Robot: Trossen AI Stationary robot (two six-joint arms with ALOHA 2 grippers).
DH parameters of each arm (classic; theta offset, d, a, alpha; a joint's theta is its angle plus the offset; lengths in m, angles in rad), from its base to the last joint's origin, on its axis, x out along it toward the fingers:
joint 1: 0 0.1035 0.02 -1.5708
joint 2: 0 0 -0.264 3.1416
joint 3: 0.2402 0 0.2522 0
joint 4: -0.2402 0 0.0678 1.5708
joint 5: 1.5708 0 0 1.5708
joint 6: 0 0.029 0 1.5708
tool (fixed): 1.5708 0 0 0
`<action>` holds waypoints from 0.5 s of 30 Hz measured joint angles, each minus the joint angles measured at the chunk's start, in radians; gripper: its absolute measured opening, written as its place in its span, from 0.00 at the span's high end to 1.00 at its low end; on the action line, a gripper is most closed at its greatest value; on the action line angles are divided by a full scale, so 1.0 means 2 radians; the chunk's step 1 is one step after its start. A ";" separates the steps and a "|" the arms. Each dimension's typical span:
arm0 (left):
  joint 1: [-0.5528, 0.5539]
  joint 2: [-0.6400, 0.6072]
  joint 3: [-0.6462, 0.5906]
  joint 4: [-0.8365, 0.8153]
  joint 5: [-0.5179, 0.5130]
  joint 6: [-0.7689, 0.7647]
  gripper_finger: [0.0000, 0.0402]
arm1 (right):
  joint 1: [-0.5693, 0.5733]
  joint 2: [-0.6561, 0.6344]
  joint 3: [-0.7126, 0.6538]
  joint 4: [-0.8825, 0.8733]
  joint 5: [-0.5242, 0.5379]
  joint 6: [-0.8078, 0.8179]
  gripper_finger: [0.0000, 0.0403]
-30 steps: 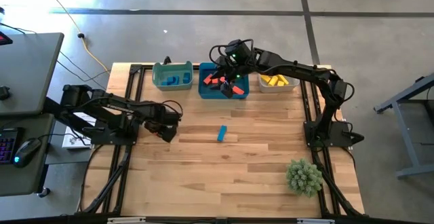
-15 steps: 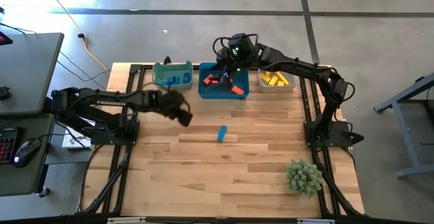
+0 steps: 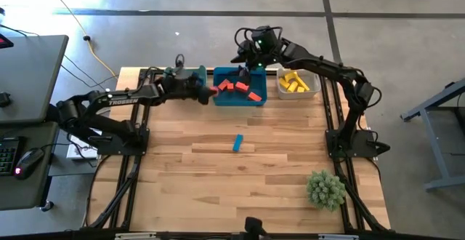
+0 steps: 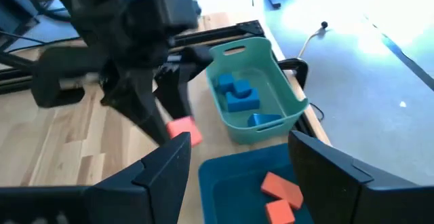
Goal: Sort & place blocks by color
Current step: Put the orange block into the blue bin
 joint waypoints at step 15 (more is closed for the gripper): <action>0.038 0.145 0.143 -0.057 -0.005 0.191 0.73 | -0.026 0.000 0.000 0.003 0.016 -0.026 0.41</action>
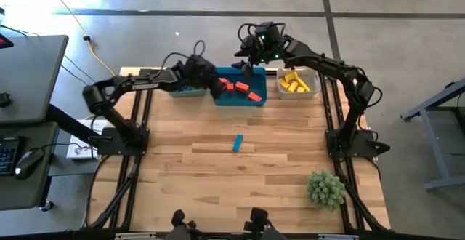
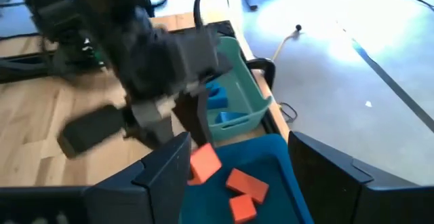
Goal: Sort & place blocks by color
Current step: Put the orange block into the blue bin, then put the blue block into the green bin
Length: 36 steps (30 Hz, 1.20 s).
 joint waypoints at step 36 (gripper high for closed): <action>0.042 0.026 0.042 -0.066 0.112 -0.013 0.48 | 0.046 0.000 0.000 -0.098 0.000 -0.025 0.41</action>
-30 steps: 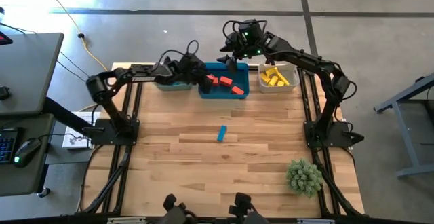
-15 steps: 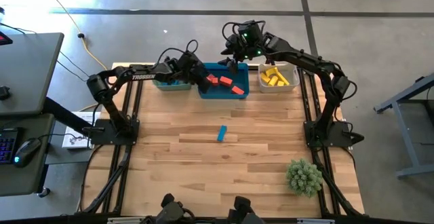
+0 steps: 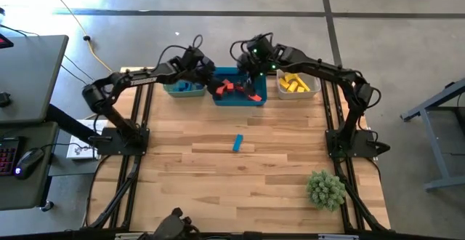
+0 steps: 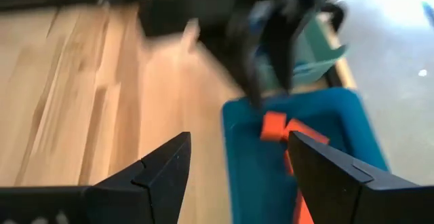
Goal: Sort & place blocks by color
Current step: Put the blue block into the green bin
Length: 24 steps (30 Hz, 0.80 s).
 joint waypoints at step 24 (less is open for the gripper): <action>-0.075 -0.184 0.000 -0.258 0.002 0.015 0.48 | 0.149 0.042 0.000 -0.110 0.001 -0.267 0.41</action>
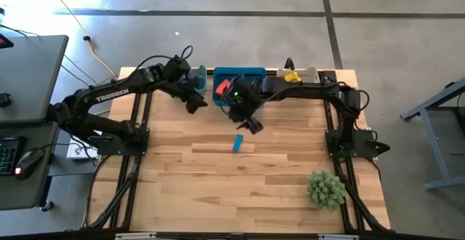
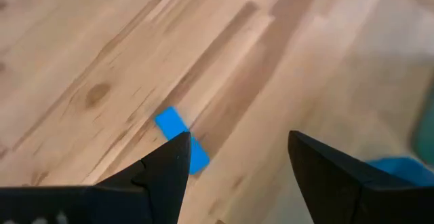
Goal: Sort & place blocks by color
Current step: Put the blue block into the green bin
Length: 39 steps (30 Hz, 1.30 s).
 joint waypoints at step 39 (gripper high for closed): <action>-0.051 -0.006 0.000 -0.040 -0.002 -0.006 0.48 | 0.064 0.140 -0.001 -0.027 0.128 -0.048 0.41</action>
